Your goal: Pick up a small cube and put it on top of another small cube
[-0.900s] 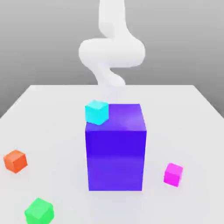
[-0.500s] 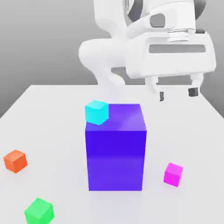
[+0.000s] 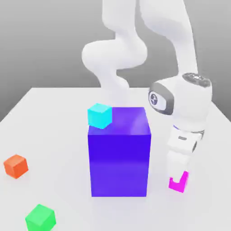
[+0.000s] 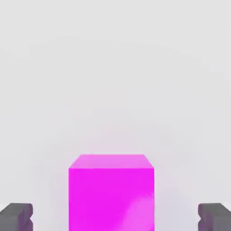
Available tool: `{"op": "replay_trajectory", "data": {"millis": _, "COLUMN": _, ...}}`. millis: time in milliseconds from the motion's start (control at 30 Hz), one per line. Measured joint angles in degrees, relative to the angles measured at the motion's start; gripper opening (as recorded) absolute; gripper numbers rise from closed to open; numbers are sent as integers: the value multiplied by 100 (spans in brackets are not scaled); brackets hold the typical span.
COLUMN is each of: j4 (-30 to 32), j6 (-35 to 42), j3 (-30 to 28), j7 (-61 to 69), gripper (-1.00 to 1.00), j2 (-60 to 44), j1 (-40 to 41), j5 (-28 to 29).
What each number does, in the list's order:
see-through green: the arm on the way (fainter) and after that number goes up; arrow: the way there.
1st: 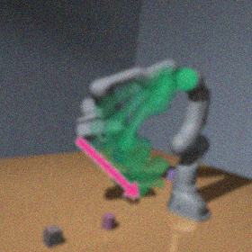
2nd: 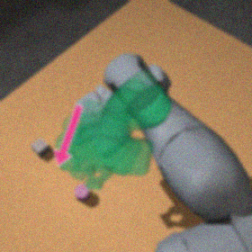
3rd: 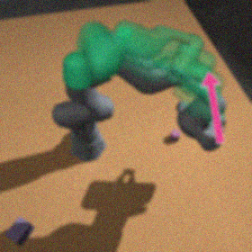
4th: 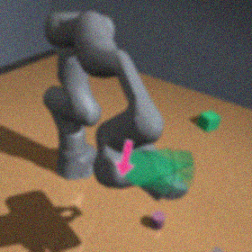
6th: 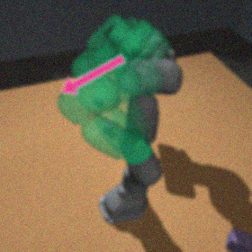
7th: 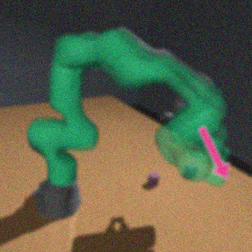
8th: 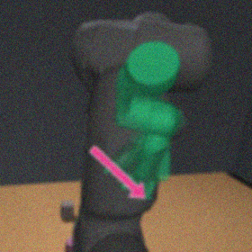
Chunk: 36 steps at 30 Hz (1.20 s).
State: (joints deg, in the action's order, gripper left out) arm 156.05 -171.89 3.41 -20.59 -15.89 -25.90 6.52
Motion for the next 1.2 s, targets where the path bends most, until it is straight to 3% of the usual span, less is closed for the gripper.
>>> {"op": "replay_trajectory", "data": {"millis": 33, "j4": -32, "j6": -138, "j3": -69, "j7": -28, "gripper": -100, "j2": -170, "j1": -61, "j5": 34}}
{"op": "replay_trajectory", "data": {"millis": 267, "j4": -37, "j6": -152, "j3": -77, "j7": -52, "gripper": -100, "j2": -195, "j1": -65, "j5": 63}}
{"op": "replay_trajectory", "data": {"millis": 500, "j4": 123, "j6": 874, "j3": 192, "j7": 414, "gripper": -100, "j2": 957, "j1": 214, "j5": -426}}
{"op": "replay_trajectory", "data": {"millis": 767, "j4": -1217, "j6": 1776, "j3": -815, "j7": 1250, "gripper": -100, "j2": 469, "j1": 1529, "j5": -786}}
{"op": "replay_trajectory", "data": {"millis": 1033, "j4": -2007, "j6": 2401, "j3": -1988, "j7": 240, "gripper": -100, "j2": 281, "j1": 2573, "j5": -1310}}
{"op": "replay_trajectory", "data": {"millis": 1133, "j4": -2232, "j6": 2073, "j3": -2021, "j7": 103, "gripper": -100, "j2": -280, "j1": 2893, "j5": -1773}}
{"op": "replay_trajectory", "data": {"millis": 1167, "j4": -2260, "j6": 1907, "j3": -1947, "j7": 161, "gripper": 100, "j2": -483, "j1": 2975, "j5": -1903}}
{"op": "replay_trajectory", "data": {"millis": 1200, "j4": -2260, "j6": 1907, "j3": -1947, "j7": 161, "gripper": 100, "j2": -483, "j1": 2975, "j5": -1903}}
